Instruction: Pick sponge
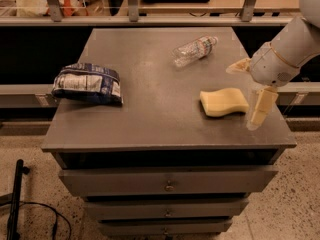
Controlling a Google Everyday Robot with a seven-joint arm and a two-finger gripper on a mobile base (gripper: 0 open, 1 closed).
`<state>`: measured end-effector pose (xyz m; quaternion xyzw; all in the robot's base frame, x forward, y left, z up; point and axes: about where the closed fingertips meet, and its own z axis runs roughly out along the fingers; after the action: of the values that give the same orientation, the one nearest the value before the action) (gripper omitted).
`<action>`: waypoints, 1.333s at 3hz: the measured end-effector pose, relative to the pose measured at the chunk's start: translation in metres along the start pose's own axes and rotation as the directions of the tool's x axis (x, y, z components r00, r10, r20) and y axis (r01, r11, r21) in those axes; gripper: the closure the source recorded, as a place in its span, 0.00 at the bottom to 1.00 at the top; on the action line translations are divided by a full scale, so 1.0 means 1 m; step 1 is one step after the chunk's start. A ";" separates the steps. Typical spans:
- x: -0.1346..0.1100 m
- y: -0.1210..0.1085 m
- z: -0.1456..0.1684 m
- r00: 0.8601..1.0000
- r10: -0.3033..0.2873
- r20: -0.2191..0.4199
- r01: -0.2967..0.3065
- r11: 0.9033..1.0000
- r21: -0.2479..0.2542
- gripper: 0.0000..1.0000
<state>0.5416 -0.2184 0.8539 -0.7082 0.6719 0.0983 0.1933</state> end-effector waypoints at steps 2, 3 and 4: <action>-0.017 -0.007 0.019 1.000 -0.009 0.016 0.008 1.000 0.007 0.00; -0.020 -0.012 0.028 1.000 -0.008 0.020 0.008 1.000 0.002 0.18; -0.022 -0.014 0.033 1.000 -0.014 0.007 0.014 1.000 -0.004 0.41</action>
Offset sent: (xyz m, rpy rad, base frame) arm 0.0125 0.0332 -0.0147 0.0249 -0.0136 0.0033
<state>0.5577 -0.1847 0.8347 -0.7131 0.6659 0.1007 0.1946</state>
